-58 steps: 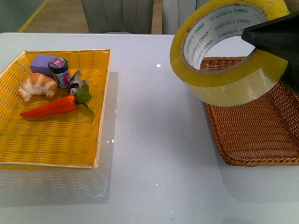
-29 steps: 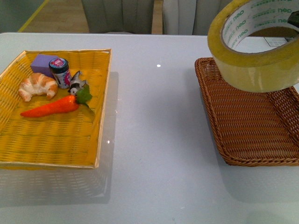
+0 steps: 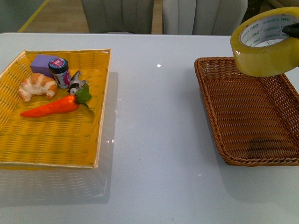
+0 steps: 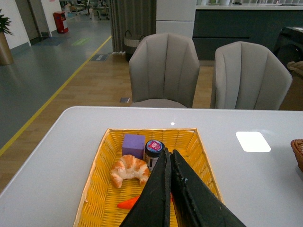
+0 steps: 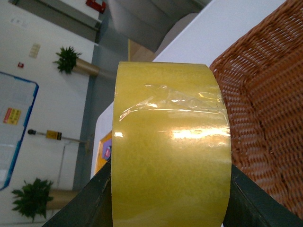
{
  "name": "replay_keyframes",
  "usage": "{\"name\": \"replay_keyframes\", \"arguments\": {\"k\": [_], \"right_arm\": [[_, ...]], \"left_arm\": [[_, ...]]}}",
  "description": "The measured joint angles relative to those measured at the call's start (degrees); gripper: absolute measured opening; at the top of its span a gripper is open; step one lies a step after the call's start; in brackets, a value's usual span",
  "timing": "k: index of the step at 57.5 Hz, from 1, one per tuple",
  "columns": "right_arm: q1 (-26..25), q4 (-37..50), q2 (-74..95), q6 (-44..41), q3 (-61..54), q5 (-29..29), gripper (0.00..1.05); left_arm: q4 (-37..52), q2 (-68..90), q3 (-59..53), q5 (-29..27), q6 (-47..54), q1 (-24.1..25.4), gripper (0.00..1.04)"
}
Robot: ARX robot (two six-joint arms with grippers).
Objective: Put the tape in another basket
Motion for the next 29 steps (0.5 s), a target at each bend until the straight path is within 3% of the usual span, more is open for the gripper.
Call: {"name": "replay_keyframes", "arguments": {"k": [2, 8, 29], "right_arm": [[-0.44, 0.70, 2.08, 0.68, 1.14, 0.39, 0.48], [-1.51, 2.43, 8.98, 3.15, 4.92, 1.14, 0.48], [-2.23, 4.81, 27.17, 8.22, 16.52, 2.97, 0.48]], "left_arm": [[-0.74, -1.33, -0.55, 3.04, 0.04, 2.10, 0.02], [-2.60, -4.31, -1.68, 3.58, 0.04, 4.66, 0.02], [-6.56, -12.41, -5.20, 4.17, 0.04, 4.74, 0.02]]}}
